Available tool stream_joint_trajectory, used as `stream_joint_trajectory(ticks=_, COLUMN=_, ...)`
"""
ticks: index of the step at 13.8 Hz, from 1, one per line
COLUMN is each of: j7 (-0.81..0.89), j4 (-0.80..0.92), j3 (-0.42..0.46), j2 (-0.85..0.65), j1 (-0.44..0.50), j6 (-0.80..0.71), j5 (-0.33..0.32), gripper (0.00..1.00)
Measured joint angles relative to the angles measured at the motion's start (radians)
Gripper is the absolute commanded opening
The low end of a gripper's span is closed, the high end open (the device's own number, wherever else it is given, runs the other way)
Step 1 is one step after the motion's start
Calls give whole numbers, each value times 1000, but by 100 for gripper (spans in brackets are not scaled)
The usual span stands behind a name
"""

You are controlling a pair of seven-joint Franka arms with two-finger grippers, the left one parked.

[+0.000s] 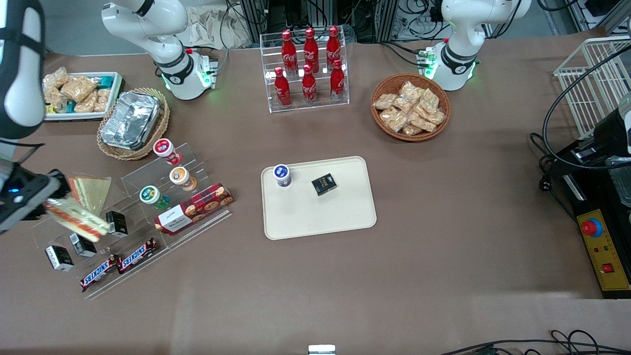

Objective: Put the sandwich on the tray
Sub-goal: 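Lift the sandwich out of the display and carry it toward the cream tray, then lower the held sandwich onto the cream tray beside the black box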

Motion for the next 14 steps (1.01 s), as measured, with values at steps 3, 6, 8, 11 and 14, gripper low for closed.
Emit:
stream_joint_trajectory(ticks=3, j7=99, j4=22, j3=3, j2=1, j1=135, j6=-43, j5=1, gripper=0)
stream_joint_trajectory(ticks=6, j7=321, j4=24, j3=8, j2=12, j1=320, j6=-43, j5=17, gripper=0)
stream_joint_trajectory(ticks=8, j7=422, j4=24, j3=13, j2=43, j1=432, j6=-7, j5=51, gripper=0)
stream_joint_trajectory(ticks=11, j7=451, j4=40, j3=17, j2=137, j1=533, j6=84, j5=60, gripper=0)
stream_joint_trajectory(ticks=14, j7=451, j4=102, j3=62, j2=263, j1=561, j6=173, j5=63, gripper=0)
